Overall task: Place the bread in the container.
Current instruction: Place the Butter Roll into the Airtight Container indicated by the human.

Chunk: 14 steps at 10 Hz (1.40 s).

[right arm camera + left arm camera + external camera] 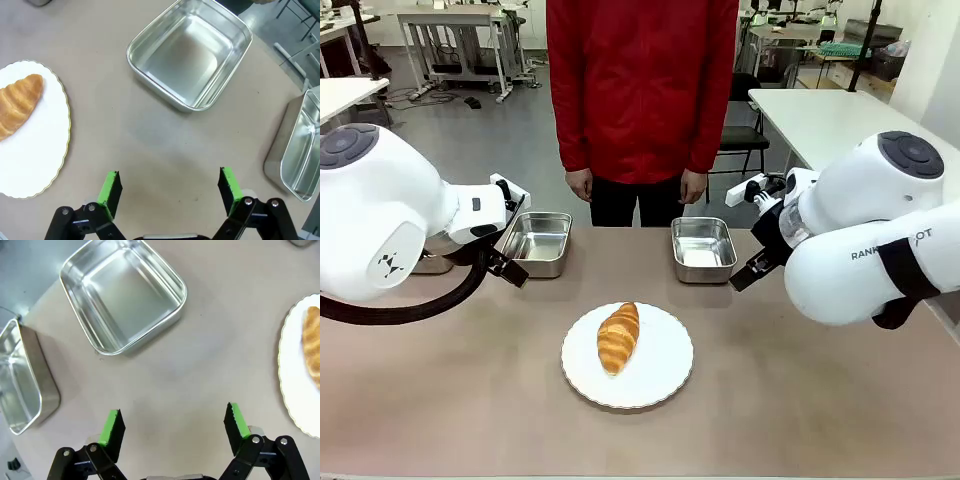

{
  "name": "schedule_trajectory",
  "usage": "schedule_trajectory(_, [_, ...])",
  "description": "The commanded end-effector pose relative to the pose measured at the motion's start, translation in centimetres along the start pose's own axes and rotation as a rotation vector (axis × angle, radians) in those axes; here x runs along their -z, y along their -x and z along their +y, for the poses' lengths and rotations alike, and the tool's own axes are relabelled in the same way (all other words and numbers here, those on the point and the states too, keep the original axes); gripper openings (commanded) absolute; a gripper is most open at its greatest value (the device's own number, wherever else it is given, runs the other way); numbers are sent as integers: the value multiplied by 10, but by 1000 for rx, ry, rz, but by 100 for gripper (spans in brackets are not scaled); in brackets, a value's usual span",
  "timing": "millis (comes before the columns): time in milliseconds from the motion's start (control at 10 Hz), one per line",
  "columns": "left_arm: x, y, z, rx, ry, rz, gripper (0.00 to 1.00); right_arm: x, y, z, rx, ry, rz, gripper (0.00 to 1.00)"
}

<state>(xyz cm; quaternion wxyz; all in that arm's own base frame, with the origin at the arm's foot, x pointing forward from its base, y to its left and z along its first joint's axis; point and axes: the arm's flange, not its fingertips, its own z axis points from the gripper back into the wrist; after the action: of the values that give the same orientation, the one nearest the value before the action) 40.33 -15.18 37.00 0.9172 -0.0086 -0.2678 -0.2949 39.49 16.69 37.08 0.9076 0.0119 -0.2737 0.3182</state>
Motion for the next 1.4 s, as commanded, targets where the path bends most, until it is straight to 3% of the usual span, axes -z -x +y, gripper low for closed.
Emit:
schedule_trajectory(0, [0,0,0,0,0,0,100,0,0,0,0,0,0,100])
schedule_trajectory(900, [0,0,-1,3,0,0,100,0,0,0,-1,0,0,100])
schedule_trajectory(1100, [-42,-35,35,-43,57,-47,100,-30,-50,-45,-7,-63,-81,100])
schedule_trajectory(1300, [-74,-61,77,-34,107,-24,100,-67,-66,-98,38,-129,-142,100])
